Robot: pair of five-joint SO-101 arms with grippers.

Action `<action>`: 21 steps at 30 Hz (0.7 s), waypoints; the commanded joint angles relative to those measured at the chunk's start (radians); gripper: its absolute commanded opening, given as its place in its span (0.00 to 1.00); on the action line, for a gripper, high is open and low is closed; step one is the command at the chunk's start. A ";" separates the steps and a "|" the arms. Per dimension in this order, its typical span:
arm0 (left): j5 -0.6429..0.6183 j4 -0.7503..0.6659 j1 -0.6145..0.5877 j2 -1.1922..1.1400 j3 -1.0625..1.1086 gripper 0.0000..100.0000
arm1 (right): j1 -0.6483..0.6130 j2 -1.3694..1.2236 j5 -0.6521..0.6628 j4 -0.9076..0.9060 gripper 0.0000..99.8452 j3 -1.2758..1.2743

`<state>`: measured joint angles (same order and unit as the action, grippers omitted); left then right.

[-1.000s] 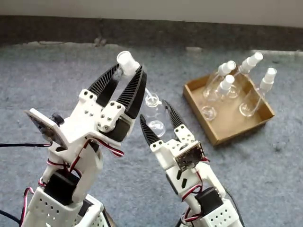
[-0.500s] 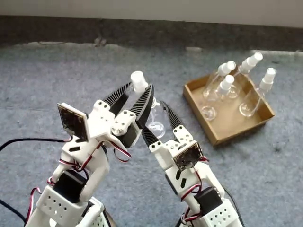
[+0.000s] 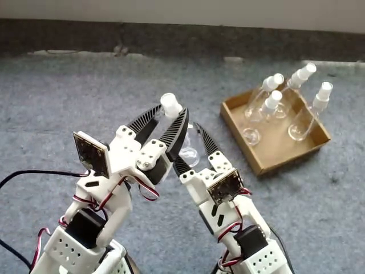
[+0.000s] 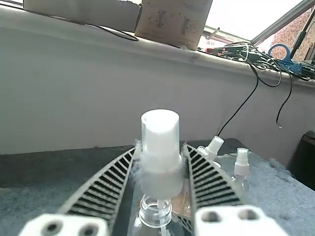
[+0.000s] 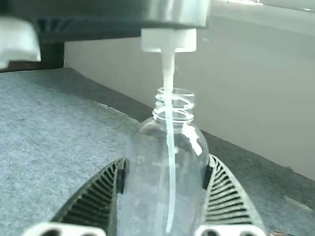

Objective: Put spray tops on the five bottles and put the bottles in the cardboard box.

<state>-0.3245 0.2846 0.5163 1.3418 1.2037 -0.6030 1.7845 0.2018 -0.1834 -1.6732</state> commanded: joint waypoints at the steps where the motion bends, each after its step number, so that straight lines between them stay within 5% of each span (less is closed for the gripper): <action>1: 0.006 0.014 0.030 -0.033 0.033 0.01 | -0.005 0.024 -0.003 0.004 0.08 -0.119; 21: 0.170 0.014 0.030 -0.033 0.030 0.01 | -0.004 0.024 -0.003 0.004 0.08 -0.119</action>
<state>-0.2248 0.2877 0.5271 1.3387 1.2605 -0.6030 1.7860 0.2018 -0.1818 -1.6732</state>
